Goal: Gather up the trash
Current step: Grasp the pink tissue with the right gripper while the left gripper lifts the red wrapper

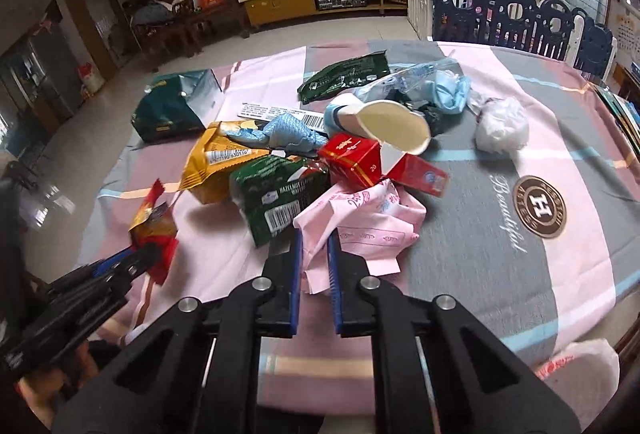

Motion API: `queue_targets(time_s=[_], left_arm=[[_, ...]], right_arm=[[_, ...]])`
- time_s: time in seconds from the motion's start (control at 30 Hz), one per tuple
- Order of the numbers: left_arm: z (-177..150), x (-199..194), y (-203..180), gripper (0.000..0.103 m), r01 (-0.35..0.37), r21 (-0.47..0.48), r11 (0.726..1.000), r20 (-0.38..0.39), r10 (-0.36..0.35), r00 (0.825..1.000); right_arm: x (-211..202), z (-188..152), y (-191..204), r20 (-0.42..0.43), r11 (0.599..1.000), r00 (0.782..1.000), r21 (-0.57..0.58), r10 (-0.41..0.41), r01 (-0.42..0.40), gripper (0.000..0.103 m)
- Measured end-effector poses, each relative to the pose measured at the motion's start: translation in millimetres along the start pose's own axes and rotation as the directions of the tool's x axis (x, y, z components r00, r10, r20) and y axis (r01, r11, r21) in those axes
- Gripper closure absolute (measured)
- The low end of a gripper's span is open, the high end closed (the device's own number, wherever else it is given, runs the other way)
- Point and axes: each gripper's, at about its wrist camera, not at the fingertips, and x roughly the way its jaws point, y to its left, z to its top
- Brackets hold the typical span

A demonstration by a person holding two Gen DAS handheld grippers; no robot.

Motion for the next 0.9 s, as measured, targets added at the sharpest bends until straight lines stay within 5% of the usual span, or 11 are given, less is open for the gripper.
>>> queue_targets(time_s=[0.3, 0.53, 0.77, 0.9], left_arm=[[-8.0, 1.8, -6.0, 0.077, -0.049, 0.046, 0.998, 0.0, 0.049, 0.999], [-7.5, 4.8, -2.2, 0.077, -0.084, 0.038, 0.996, -0.003, 0.084, 0.996], [-8.4, 2.3, 3.4, 0.077, -0.109, 0.017, 0.994, 0.013, 0.109, 0.994], [-10.8, -14.8, 0.2, 0.078, -0.163, 0.008, 0.987, 0.055, 0.163, 0.985]], right_arm=[[-47.6, -22.0, -17.1, 0.038, 0.999, 0.999, 0.022, 0.033, -0.033, 0.092], [-78.4, -28.3, 0.5, 0.07, 0.99, 0.987, -0.012, 0.143, -0.142, 0.092], [-108.9, -23.6, 1.7, 0.136, 0.988, 0.978, -0.03, 0.156, -0.153, 0.092], [-143.1, -28.4, -20.5, 0.195, 0.998, 0.979, -0.013, 0.057, -0.056, 0.092]])
